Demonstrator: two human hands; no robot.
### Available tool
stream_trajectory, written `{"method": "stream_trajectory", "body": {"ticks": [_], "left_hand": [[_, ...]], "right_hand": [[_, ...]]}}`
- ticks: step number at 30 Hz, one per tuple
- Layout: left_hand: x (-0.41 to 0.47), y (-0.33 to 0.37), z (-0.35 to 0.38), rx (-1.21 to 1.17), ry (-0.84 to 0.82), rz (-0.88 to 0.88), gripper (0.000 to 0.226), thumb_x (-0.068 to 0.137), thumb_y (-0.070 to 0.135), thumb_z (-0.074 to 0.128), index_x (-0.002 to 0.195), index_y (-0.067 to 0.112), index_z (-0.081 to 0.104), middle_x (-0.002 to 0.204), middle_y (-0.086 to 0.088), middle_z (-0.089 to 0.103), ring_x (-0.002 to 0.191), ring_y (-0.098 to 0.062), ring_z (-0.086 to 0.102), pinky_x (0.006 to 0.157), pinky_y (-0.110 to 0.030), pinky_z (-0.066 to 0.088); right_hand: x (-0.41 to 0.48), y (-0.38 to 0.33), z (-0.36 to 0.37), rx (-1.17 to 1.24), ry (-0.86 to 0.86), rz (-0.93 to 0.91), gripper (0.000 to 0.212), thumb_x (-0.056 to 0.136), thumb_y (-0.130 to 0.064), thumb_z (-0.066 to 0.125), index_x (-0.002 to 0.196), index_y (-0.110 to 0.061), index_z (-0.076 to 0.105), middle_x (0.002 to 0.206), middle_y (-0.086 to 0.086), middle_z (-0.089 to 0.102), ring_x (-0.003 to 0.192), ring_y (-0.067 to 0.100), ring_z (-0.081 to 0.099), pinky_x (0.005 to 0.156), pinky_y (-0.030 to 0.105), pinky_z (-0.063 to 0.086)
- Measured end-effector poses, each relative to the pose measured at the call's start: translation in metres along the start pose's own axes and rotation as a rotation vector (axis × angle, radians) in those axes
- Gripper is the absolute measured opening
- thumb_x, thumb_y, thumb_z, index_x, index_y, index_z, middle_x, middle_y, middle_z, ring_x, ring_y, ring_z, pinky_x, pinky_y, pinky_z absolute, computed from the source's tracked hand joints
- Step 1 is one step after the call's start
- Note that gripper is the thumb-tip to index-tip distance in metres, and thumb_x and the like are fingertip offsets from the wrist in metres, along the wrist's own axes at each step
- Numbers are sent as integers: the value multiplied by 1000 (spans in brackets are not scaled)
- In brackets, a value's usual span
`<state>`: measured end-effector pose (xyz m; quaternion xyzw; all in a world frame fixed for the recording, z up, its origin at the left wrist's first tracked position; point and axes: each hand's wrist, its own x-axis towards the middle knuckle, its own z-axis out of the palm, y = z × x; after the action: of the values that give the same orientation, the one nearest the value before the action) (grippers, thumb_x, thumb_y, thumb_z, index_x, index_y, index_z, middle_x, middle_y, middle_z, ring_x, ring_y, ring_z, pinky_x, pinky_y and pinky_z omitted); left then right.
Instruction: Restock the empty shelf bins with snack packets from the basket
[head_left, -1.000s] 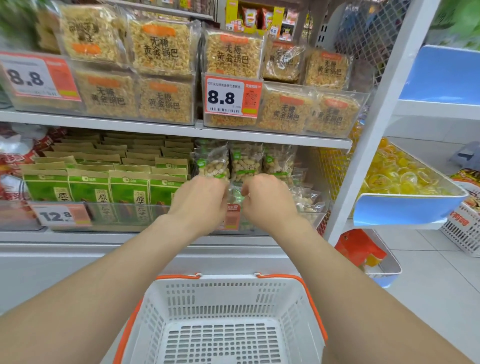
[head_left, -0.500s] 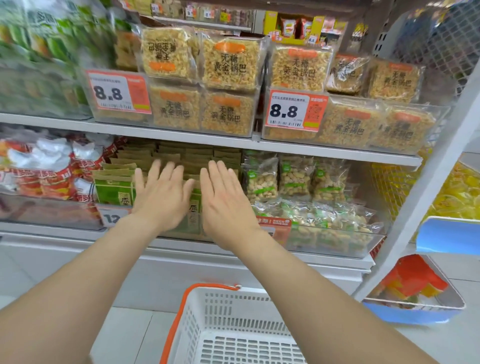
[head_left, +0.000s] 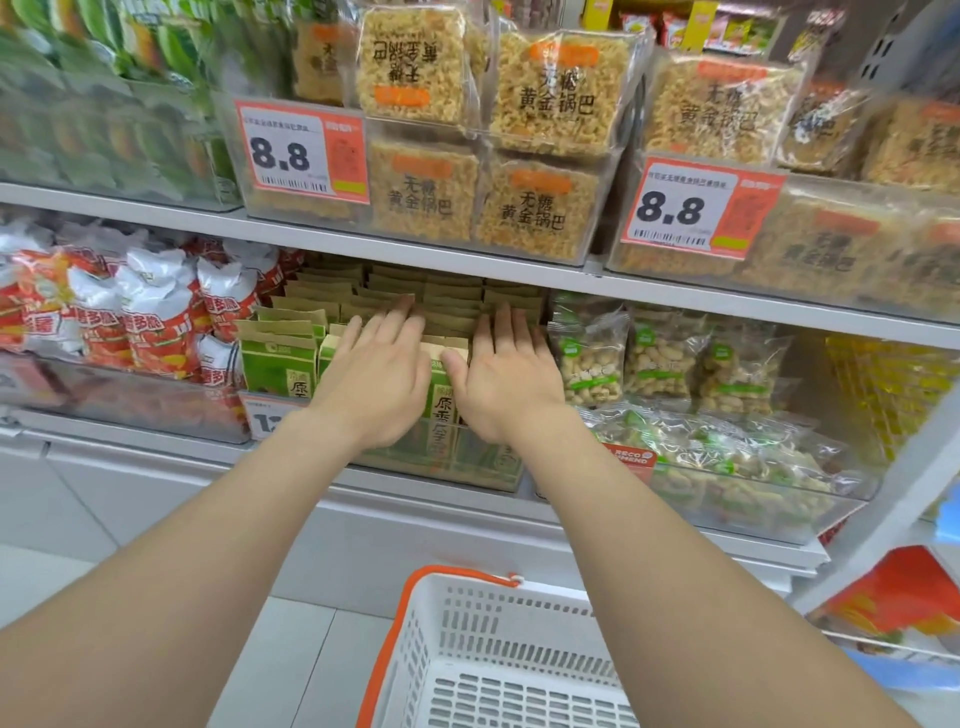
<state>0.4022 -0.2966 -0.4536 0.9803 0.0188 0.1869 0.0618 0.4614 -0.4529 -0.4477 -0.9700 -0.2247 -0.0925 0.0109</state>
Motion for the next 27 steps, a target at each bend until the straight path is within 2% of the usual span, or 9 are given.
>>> {"method": "stream_trajectory", "body": {"ticks": [3, 5, 7, 9, 12, 16, 21, 25, 27], "left_hand": [[-11, -11, -4, 36, 131, -121, 60, 107, 36, 39, 153, -3, 33, 158, -28, 32, 152, -44, 21, 126, -58, 15], [-15, -9, -10, 39, 160, -237, 72, 106, 45, 40, 156, -5, 26, 164, -31, 23, 156, -45, 11, 128, -58, 9], [-15, -3, -11, 103, 181, -286, 72, 105, 50, 35, 156, 0, 32, 166, -26, 24, 158, -43, 8, 125, -62, 8], [-15, 1, -9, 133, 163, -344, 69, 104, 54, 28, 149, 5, 44, 165, -23, 29, 156, -46, 11, 122, -65, 7], [-10, -8, -3, 57, 86, -334, 74, 104, 57, 15, 138, 4, 55, 155, -25, 43, 149, -51, 23, 124, -65, 10], [2, -24, 8, -8, 55, -238, 75, 107, 59, 11, 138, 4, 52, 142, -25, 54, 144, -52, 29, 123, -63, 15], [10, -22, 4, -1, -46, -232, 60, 110, 51, 17, 147, 17, 49, 151, -18, 49, 148, -49, 24, 123, -64, 12], [7, -17, -4, -16, -39, -228, 55, 111, 47, 18, 148, 20, 49, 152, -10, 50, 151, -39, 26, 123, -66, 7], [2, -10, -8, -66, -12, -204, 50, 112, 39, 23, 145, 18, 54, 147, -7, 55, 150, -34, 32, 123, -67, 6]], "right_hand": [[-1, -8, -9, 76, -7, 63, 72, 106, -51, 20, 159, -4, 29, 167, 24, 24, 155, 38, 19, 125, 57, 15], [-10, -18, -13, 92, 168, 107, 60, 94, -43, 32, 136, -6, 53, 139, 23, 56, 131, 41, 48, 111, 56, 33], [-18, -30, -8, 33, 314, 56, 55, 87, -41, 37, 125, -8, 59, 119, 19, 64, 113, 41, 55, 105, 55, 37], [-19, -40, 1, 6, 342, 2, 55, 93, -41, 36, 132, -10, 60, 125, 22, 63, 122, 45, 51, 113, 59, 30], [-11, -40, 6, -18, 220, 6, 55, 106, -48, 23, 148, -25, 49, 151, 22, 51, 143, 49, 37, 120, 64, 19], [5, -27, 8, 54, 99, -51, 56, 109, -54, 12, 152, -30, 38, 167, 20, 29, 155, 47, 16, 124, 64, 11], [15, -21, 7, 162, 0, -66, 60, 108, -56, 10, 162, -35, 25, 172, 17, 15, 159, 40, 1, 125, 63, -2], [11, -23, -2, 230, -32, -52, 54, 109, -49, 16, 158, -34, 35, 171, 17, 19, 159, 39, 3, 126, 62, -3], [7, -24, -8, 253, 8, -50, 50, 109, -43, 22, 150, -27, 46, 163, 17, 36, 155, 38, 20, 126, 61, 5]]}}
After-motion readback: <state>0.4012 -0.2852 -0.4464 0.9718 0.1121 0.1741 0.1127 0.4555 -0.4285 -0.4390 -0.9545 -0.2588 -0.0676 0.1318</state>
